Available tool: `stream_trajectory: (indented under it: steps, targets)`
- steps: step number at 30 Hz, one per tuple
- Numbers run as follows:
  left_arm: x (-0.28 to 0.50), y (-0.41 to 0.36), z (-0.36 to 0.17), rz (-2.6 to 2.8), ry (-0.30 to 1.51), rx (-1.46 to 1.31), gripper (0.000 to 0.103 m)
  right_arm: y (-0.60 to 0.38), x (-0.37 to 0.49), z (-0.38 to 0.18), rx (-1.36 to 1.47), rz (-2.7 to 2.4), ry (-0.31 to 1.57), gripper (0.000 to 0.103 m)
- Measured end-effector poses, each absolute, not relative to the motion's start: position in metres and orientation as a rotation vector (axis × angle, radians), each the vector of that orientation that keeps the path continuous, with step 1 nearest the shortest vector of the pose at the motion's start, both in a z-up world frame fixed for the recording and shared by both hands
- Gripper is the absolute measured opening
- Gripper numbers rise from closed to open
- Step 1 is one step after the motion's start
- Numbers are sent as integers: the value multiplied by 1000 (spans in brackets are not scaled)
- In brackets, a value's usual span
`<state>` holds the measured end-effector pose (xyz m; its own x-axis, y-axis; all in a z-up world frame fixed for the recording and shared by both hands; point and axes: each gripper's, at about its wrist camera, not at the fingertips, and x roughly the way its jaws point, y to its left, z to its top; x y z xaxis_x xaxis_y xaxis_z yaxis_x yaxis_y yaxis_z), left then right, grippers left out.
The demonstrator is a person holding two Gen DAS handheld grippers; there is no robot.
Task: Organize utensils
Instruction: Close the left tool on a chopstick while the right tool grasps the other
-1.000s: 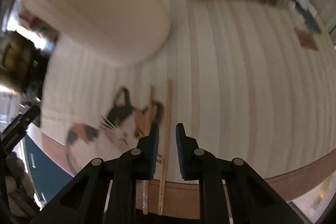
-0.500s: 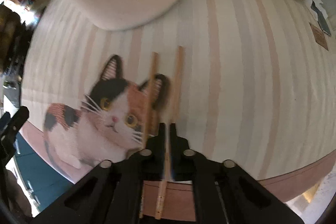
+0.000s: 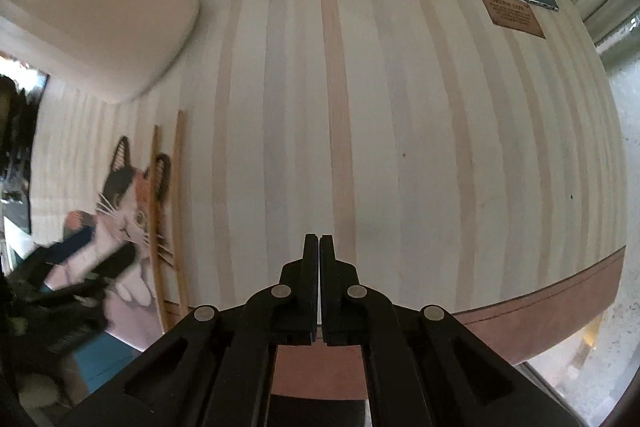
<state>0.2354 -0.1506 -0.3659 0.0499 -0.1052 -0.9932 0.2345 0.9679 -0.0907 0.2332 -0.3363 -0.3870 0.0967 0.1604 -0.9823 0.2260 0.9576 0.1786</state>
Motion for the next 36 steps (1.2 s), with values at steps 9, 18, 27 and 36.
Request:
stream_trajectory:
  steps: [9,18,27,36]
  targets:
    - [237,-181,-365,-240,1432,197,5,-347,235,-387,361,2,1471,1]
    - [236,-111,-360,-73,1441,149,5,-306,268,-387,351,70,1490,1]
    - [231,-65,-358,-114,1453,82,5,-239,301,-385,297,120,1544,1]
    - [225,-19,-357,-166,1449,76,5,-215,305,-388,171,46,1567,0]
